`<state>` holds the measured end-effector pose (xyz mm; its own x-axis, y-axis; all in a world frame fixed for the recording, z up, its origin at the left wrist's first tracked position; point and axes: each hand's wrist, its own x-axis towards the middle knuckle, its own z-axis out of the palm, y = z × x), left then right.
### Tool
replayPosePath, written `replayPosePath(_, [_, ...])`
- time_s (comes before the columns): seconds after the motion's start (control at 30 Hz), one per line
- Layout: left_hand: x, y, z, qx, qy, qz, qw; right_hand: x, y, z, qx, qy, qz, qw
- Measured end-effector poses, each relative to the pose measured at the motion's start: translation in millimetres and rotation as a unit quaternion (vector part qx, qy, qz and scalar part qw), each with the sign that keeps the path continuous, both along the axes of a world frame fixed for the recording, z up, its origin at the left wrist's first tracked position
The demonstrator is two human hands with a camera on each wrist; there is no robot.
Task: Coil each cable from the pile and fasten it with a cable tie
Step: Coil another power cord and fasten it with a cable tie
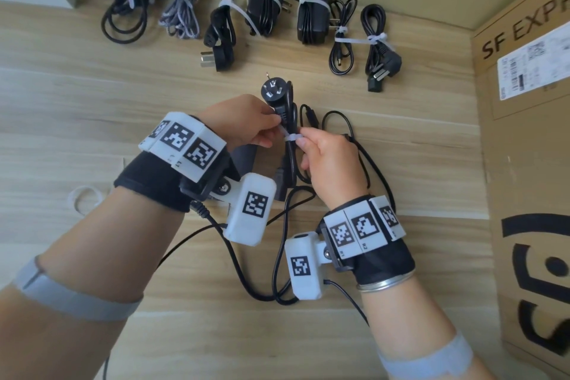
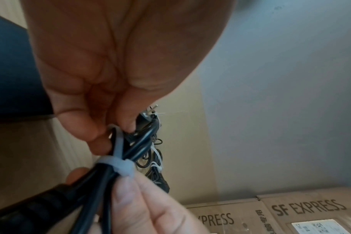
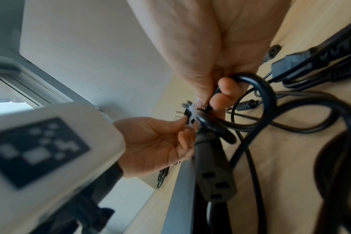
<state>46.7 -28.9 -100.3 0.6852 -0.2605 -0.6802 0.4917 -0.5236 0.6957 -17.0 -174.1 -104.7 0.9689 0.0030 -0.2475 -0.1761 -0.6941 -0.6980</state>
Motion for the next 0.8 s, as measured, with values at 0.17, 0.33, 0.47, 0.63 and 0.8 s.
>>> replayPosePath(0.17, [1,8,2,0.006,-0.012,-0.021,1.0,-1,-1,2,0.011,0.02,0.006,1.0])
replayPosePath(0.33, [6,16,5,0.015,0.019,-0.069,0.997,-3,-2,13,0.035,0.088,0.039,0.995])
replayPosePath(0.47, [7,15,12,0.05,0.009,-0.112,0.992,0,-1,19,0.058,0.115,0.045,0.991])
replayPosePath(0.63, [4,11,9,-0.059,0.011,-0.054,0.997,-5,1,20,0.092,0.084,0.036,0.992])
replayPosePath(0.8, [1,4,4,-0.144,0.017,0.045,0.988,1,-5,14,0.087,0.079,-0.015,0.993])
